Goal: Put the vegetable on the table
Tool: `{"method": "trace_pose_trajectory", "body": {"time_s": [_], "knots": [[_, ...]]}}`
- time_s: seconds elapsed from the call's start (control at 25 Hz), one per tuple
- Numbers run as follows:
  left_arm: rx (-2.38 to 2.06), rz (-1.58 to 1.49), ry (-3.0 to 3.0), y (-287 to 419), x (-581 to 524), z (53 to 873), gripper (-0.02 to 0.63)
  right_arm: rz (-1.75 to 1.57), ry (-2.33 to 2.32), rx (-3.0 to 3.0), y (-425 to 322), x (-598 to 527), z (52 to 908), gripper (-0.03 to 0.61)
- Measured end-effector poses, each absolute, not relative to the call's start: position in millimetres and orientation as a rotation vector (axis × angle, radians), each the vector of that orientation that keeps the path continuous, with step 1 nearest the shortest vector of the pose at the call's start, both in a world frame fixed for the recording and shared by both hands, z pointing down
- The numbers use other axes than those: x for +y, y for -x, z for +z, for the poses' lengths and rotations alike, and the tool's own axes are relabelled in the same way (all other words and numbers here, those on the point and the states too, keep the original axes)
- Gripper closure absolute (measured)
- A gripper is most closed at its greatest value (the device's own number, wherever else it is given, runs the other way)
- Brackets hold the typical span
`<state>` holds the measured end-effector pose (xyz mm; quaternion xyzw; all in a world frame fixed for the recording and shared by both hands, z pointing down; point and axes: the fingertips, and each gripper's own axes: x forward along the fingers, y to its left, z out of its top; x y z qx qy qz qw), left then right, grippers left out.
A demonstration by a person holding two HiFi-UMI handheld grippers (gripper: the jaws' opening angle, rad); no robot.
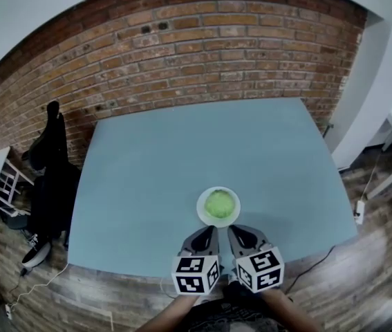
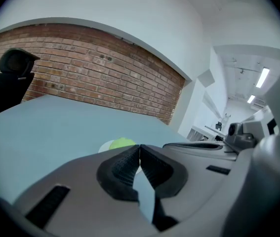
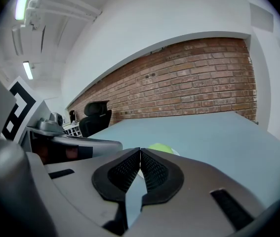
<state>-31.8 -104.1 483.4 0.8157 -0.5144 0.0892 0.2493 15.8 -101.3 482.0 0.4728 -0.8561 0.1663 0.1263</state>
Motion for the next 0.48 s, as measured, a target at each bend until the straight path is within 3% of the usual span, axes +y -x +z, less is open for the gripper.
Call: {"method": "trace_pose_trajectory", "body": {"time_s": [0.48], "knots": [[-1.386, 0.219, -2.284, 30.5, -65.2, 470.2, 0.612, 0.490, -1.397, -2.502, -13.0, -67.7, 471.0, 0.570]]}}
